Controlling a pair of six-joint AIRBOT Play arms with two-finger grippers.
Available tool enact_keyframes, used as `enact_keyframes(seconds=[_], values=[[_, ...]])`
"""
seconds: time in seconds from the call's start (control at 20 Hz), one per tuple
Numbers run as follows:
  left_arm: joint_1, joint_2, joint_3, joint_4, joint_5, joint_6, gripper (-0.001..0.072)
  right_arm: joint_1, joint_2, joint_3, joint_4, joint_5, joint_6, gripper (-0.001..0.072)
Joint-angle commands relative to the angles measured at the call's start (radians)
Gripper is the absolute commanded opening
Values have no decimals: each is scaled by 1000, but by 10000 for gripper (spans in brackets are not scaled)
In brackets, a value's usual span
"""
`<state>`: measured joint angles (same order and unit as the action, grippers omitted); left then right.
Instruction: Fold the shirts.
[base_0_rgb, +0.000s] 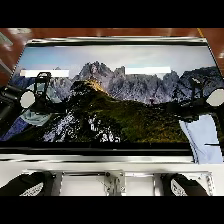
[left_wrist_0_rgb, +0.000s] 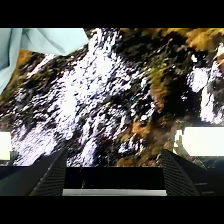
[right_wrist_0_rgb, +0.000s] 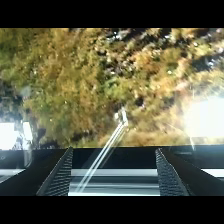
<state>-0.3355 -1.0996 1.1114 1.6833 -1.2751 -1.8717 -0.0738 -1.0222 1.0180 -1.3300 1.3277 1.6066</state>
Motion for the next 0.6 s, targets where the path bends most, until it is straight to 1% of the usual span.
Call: enact_keyframes(seconds=[0.0, 0.5, 0.55], values=[[0, 1, 0, 0, 0, 0, 705, 1, 0, 1, 0, 0, 0, 631], [0, 1, 0, 0, 0, 0, 705, 1, 0, 1, 0, 0, 0, 632], [1, 1, 0, 3, 32, 0, 705, 1, 0, 1, 0, 0, 0, 631]])
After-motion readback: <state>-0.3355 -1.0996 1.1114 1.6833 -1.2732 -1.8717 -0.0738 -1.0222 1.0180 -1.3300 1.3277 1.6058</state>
